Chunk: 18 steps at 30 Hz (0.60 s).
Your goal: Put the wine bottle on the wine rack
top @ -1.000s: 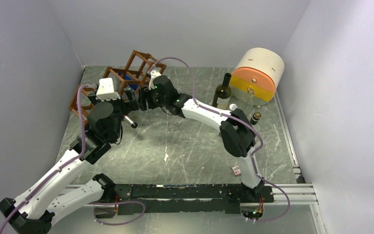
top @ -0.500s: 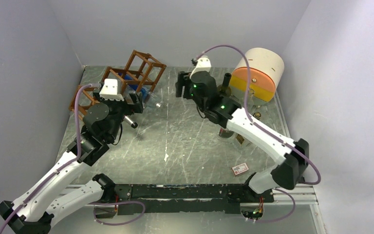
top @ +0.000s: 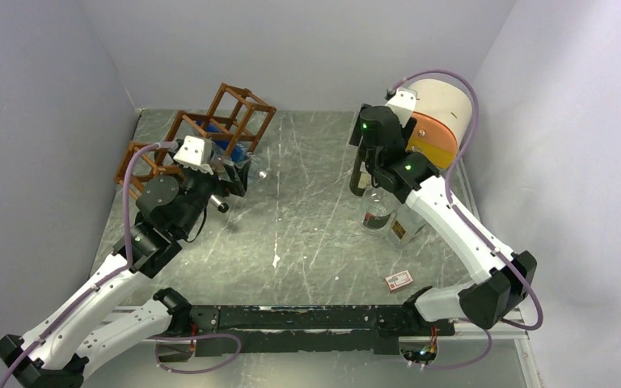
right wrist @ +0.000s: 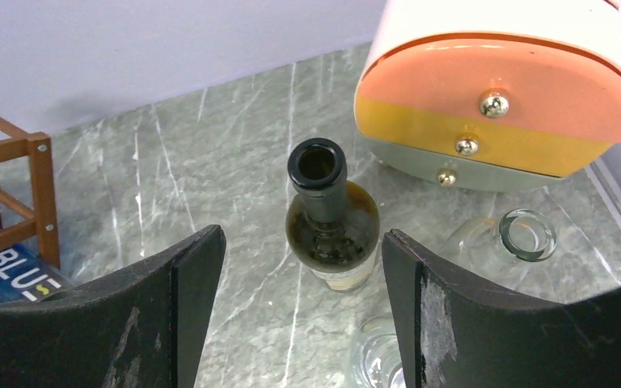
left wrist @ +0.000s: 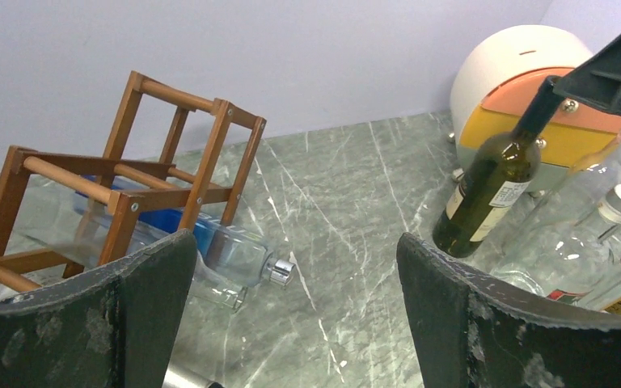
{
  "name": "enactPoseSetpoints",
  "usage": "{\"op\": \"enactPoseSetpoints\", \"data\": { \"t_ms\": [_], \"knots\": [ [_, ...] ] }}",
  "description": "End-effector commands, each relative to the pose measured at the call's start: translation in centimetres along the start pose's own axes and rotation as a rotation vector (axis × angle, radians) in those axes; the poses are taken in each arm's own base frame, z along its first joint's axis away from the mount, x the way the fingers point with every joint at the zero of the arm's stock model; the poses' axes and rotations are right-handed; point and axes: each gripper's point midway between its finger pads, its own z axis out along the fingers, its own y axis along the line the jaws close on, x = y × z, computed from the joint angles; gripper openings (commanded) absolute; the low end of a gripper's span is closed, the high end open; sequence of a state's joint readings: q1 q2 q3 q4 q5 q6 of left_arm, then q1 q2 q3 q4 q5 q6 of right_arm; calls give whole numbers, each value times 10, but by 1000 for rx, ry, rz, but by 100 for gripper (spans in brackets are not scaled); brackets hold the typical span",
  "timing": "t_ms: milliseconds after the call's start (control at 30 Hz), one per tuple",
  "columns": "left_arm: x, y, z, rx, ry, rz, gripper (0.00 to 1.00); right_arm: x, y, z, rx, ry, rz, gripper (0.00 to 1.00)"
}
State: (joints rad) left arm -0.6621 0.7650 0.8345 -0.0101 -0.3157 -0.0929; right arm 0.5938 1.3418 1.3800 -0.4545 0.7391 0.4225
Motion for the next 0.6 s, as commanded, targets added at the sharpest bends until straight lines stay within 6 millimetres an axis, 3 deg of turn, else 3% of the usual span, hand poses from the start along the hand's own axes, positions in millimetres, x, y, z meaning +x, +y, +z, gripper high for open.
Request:
{"op": "enactPoseSetpoints", "data": {
  "t_ms": [0, 200, 567],
  "knots": [
    [-8, -9, 2, 54, -29, 15, 97, 4, -12, 14, 54, 27, -26, 76],
    [-5, -5, 3, 37, -21, 27, 97, 18, -12, 38, 28, 81, -101, 72],
    [-2, -10, 3, 67, -11, 45, 97, 26, -3, 59, 5, 62, -248, 37]
  ]
}}
